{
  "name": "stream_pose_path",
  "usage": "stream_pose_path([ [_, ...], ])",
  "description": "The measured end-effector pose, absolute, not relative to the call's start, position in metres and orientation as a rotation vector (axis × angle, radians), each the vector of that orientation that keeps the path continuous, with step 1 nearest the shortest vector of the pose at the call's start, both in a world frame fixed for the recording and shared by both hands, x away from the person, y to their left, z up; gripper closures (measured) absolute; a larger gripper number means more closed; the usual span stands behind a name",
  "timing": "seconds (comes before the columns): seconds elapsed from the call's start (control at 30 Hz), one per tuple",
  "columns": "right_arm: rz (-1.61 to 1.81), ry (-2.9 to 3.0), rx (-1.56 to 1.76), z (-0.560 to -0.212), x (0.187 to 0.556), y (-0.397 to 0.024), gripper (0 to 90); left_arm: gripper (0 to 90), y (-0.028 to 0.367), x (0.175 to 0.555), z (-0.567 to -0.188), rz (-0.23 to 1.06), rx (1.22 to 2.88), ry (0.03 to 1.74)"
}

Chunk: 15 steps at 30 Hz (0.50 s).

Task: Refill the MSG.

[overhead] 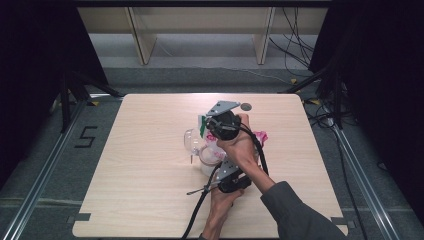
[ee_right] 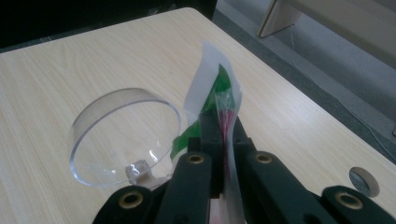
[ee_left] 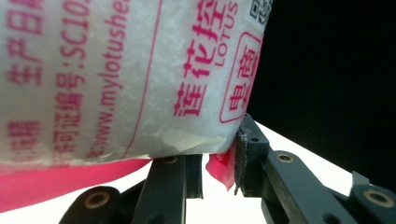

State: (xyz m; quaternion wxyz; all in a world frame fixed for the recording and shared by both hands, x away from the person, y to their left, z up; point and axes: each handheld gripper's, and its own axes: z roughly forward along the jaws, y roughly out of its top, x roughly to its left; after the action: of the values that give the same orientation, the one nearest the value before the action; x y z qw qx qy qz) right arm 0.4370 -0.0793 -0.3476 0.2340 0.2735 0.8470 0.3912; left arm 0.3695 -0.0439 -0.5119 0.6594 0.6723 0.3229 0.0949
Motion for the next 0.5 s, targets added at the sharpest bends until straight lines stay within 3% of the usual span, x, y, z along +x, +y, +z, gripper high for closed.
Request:
stream_pose_path([
  [0.5, 1.050, 2.340, 0.770, -0.3483, 0.4339, -0.0744, 90.0, 75.2, -0.0434, 0.3694, -0.5119, 0.213, 1.514, 0.730],
])
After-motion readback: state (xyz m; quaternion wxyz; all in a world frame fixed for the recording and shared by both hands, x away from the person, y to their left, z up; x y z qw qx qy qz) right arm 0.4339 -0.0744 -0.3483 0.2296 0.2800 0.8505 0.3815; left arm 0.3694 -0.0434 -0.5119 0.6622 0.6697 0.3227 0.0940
